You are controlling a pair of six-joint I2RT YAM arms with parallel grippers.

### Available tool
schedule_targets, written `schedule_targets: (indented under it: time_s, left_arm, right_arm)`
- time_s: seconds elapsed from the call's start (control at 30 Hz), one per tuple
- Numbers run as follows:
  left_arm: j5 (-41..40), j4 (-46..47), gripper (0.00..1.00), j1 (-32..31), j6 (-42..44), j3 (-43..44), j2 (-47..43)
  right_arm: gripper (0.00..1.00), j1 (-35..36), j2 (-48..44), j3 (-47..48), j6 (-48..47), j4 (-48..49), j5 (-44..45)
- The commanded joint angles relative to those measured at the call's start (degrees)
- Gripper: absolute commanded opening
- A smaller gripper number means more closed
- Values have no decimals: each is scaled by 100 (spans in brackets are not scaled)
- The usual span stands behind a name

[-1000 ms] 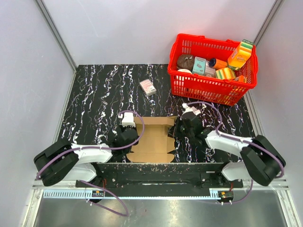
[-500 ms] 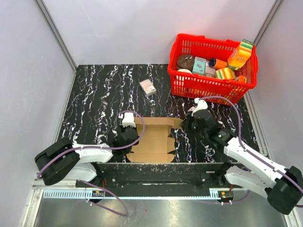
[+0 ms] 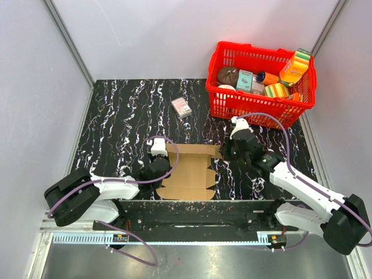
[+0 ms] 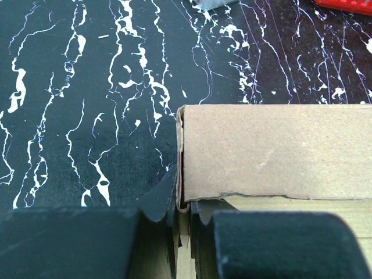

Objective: Fold the paper box

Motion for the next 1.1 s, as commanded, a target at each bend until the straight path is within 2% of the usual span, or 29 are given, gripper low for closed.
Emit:
schedule_targets:
  time_s: [0.0,0.37,0.7,0.87,1.07]
  left_arm:
    - [123,410,0,-16,39,76,65]
    - [185,506,0,-16,92,68,65]
    - [273,551,0,-16,92,103,144]
    - [299,568,0,-16,74,112,170]
    - [264,524,0,-16,74,112,127]
  right_arm:
    - [4,-16,155,359,-163,298,-85]
    - [3,-16,586,421,-181,430,-357]
    - [2,-16,753,271,118,965,-674]
    - [2,-16,867,192,399,1318,-1122]
    - [1,-16,929,262,338,1204,-1027]
